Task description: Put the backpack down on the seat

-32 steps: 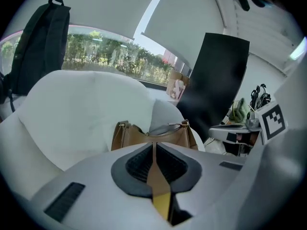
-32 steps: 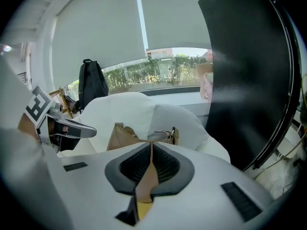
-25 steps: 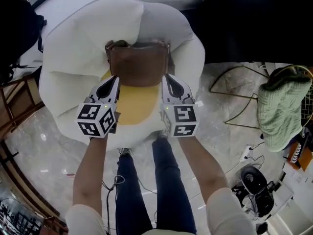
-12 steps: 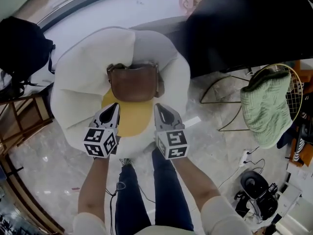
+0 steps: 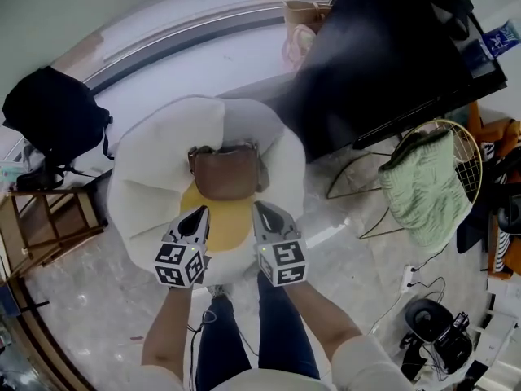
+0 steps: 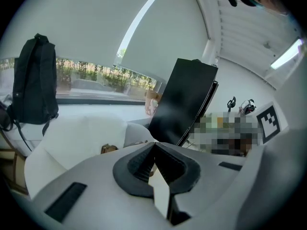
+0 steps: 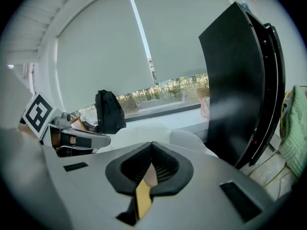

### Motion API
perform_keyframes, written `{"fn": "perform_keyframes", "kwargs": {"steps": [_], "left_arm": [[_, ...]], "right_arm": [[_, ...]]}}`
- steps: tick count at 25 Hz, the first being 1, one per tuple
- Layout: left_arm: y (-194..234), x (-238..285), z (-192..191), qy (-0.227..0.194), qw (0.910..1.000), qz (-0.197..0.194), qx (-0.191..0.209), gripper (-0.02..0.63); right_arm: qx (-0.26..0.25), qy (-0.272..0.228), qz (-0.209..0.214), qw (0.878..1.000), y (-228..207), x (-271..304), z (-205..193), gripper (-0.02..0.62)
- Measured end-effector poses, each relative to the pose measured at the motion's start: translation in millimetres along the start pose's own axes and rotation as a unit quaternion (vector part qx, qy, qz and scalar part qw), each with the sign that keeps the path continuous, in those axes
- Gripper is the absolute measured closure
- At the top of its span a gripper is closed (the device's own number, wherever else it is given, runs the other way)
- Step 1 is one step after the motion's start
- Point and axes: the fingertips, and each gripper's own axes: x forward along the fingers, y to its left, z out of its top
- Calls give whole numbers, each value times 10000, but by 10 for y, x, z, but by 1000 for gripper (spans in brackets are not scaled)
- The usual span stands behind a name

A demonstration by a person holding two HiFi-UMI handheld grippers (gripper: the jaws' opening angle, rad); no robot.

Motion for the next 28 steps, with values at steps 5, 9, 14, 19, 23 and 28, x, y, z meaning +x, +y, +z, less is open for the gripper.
{"fn": "perform_keyframes", "kwargs": {"steps": [5,9,14,19,23,28], "left_arm": [[-281,-339,239,-174,9998,-68,107,572],[-496,-623,442,-350,9990,-130,227,572],[-744,-934,627,-432,9985,-226,251,572],[-1014,-1209,850,-546,9972,-374,355,572],[-1197,-1465,995,-676,9950,-520,527,572],[-1374,-1734,1217,-888,9922,-664,569,572]], "right_arm": [[-95,-115,-2,9999,102,-255,247,565],[-180,-176,25,9997,194,-481,422,565],[-308,-238,113,9992,342,-790,651,565],[-445,-350,166,9983,494,-1103,945,565],[-464,-522,251,9972,660,-1371,1181,565],[-491,-755,276,9956,771,-1650,1427,565]]}}
